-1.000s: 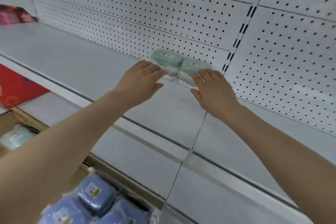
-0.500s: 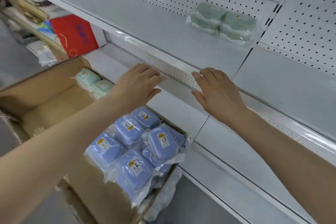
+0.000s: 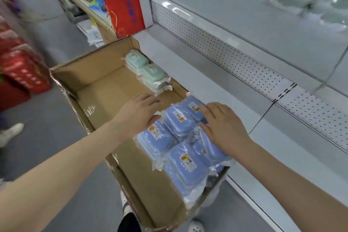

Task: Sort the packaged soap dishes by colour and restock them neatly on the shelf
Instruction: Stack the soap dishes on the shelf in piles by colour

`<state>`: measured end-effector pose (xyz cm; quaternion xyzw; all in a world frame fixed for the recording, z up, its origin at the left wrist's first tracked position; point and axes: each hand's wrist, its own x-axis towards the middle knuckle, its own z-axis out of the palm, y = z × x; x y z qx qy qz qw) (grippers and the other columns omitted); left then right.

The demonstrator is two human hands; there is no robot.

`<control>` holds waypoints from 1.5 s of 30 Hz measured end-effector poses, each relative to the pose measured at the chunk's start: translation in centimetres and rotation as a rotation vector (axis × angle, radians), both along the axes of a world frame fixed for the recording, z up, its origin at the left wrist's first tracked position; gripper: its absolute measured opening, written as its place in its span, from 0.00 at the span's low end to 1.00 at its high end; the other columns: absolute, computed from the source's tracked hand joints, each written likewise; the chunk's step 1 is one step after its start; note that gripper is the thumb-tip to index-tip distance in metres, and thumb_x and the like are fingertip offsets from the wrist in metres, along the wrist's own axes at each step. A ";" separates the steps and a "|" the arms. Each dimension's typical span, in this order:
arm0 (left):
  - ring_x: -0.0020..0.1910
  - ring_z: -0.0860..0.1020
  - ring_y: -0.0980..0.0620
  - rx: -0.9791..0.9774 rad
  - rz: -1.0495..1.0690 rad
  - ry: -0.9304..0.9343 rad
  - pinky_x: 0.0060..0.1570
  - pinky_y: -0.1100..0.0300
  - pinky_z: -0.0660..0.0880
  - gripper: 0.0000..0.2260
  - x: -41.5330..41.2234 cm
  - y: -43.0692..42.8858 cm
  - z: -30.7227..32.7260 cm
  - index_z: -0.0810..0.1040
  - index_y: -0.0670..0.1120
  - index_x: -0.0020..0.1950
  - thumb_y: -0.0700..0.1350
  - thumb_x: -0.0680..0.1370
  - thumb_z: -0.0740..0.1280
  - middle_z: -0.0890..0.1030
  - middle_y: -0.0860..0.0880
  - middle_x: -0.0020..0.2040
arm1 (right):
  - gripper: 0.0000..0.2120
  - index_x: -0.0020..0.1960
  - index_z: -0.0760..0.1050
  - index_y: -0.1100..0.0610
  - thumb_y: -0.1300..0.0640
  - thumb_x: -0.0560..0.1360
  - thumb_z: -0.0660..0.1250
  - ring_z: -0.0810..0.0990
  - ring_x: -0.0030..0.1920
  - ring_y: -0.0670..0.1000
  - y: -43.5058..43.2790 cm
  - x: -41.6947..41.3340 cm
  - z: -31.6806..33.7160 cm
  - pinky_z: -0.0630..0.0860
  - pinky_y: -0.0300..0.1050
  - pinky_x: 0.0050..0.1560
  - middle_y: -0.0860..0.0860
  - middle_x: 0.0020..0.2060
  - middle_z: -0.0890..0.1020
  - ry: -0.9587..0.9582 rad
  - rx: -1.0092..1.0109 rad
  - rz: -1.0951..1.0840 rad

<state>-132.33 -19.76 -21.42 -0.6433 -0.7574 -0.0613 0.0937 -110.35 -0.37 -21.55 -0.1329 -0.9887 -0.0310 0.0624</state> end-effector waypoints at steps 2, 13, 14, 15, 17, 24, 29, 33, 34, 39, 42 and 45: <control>0.54 0.78 0.46 -0.030 -0.019 -0.014 0.53 0.59 0.69 0.17 -3.7 -0.3 -1.4 0.80 0.48 0.60 0.51 0.73 0.72 0.81 0.50 0.54 | 0.26 0.66 0.73 0.63 0.46 0.78 0.53 0.78 0.55 0.61 -0.8 -3.1 -1.2 0.77 0.56 0.54 0.59 0.54 0.79 -0.029 -0.029 -0.032; 0.63 0.74 0.40 -0.192 0.055 -0.111 0.59 0.47 0.75 0.27 -29.6 5.8 -8.1 0.75 0.42 0.66 0.45 0.69 0.76 0.77 0.41 0.63 | 0.26 0.66 0.73 0.59 0.50 0.71 0.72 0.79 0.50 0.57 -1.4 -25.5 -5.6 0.78 0.48 0.45 0.55 0.53 0.79 -0.070 -0.146 -0.224; 0.64 0.73 0.39 -0.200 0.065 -0.112 0.60 0.45 0.75 0.28 -31.3 7.0 -8.7 0.74 0.41 0.67 0.44 0.69 0.76 0.76 0.40 0.64 | 0.27 0.66 0.73 0.60 0.50 0.71 0.72 0.79 0.51 0.58 -1.0 -27.0 -6.1 0.78 0.49 0.45 0.56 0.54 0.79 -0.093 -0.166 -0.247; 0.66 0.71 0.38 -0.208 0.073 -0.116 0.61 0.44 0.74 0.29 -33.0 8.2 -9.3 0.73 0.41 0.68 0.44 0.69 0.76 0.74 0.39 0.66 | 0.27 0.68 0.71 0.60 0.50 0.73 0.70 0.78 0.53 0.59 -0.5 -28.5 -6.6 0.77 0.50 0.48 0.56 0.57 0.78 -0.120 -0.184 -0.272; 0.70 0.68 0.38 -0.251 0.070 -0.112 0.63 0.42 0.72 0.33 -35.8 10.6 -10.6 0.70 0.40 0.71 0.45 0.69 0.77 0.71 0.39 0.69 | 0.30 0.74 0.63 0.58 0.47 0.77 0.65 0.74 0.60 0.58 0.7 -31.0 -7.9 0.74 0.51 0.55 0.57 0.65 0.72 -0.187 -0.216 -0.333; 0.77 0.51 0.44 -0.425 0.000 0.022 0.75 0.48 0.50 0.33 -40.1 15.8 -14.0 0.51 0.47 0.79 0.41 0.78 0.63 0.55 0.47 0.78 | 0.41 0.78 0.51 0.56 0.38 0.75 0.65 0.65 0.69 0.57 2.9 -36.9 -11.2 0.67 0.52 0.66 0.56 0.72 0.63 -0.224 -0.271 -0.440; 0.71 0.63 0.41 -0.408 -0.001 0.014 0.73 0.48 0.53 0.36 -40.6 15.5 -14.5 0.60 0.44 0.76 0.42 0.70 0.71 0.64 0.42 0.71 | 0.43 0.78 0.49 0.56 0.35 0.75 0.63 0.67 0.69 0.58 3.3 -39.4 -13.5 0.64 0.52 0.68 0.57 0.71 0.65 -0.270 -0.232 -0.456; 0.63 0.71 0.44 -0.413 0.091 -0.035 0.65 0.51 0.65 0.35 -40.1 14.2 -14.0 0.64 0.47 0.70 0.53 0.68 0.74 0.66 0.45 0.65 | 0.38 0.78 0.49 0.54 0.40 0.77 0.63 0.67 0.67 0.58 3.3 -39.7 -14.4 0.65 0.52 0.67 0.57 0.70 0.65 -0.287 -0.233 -0.480; 0.61 0.72 0.45 -0.399 0.113 -0.057 0.61 0.52 0.68 0.34 -40.0 13.8 -13.8 0.65 0.47 0.68 0.54 0.67 0.74 0.67 0.46 0.64 | 0.38 0.77 0.49 0.54 0.41 0.77 0.62 0.68 0.66 0.58 3.2 -39.6 -14.4 0.66 0.52 0.65 0.58 0.69 0.66 -0.286 -0.228 -0.479; 0.60 0.70 0.45 -0.370 0.132 -0.159 0.59 0.52 0.72 0.37 -39.1 10.9 -12.8 0.64 0.46 0.69 0.58 0.66 0.73 0.70 0.47 0.65 | 0.38 0.76 0.53 0.53 0.40 0.73 0.65 0.70 0.62 0.58 2.5 -37.9 -12.3 0.70 0.53 0.59 0.58 0.64 0.69 -0.201 -0.230 -0.496; 0.62 0.70 0.44 -0.336 0.115 -0.194 0.62 0.52 0.70 0.40 -37.2 9.2 -11.0 0.62 0.45 0.72 0.60 0.67 0.73 0.72 0.47 0.66 | 0.39 0.75 0.54 0.51 0.41 0.71 0.67 0.70 0.59 0.58 1.7 -35.8 -9.5 0.70 0.53 0.57 0.57 0.62 0.69 -0.149 -0.257 -0.489; 0.62 0.70 0.43 -0.304 0.091 -0.204 0.63 0.52 0.68 0.39 -34.1 7.8 -8.4 0.63 0.45 0.72 0.60 0.67 0.72 0.71 0.45 0.67 | 0.39 0.75 0.57 0.51 0.42 0.69 0.68 0.70 0.58 0.57 0.9 -32.5 -5.9 0.70 0.52 0.56 0.55 0.60 0.69 -0.087 -0.227 -0.475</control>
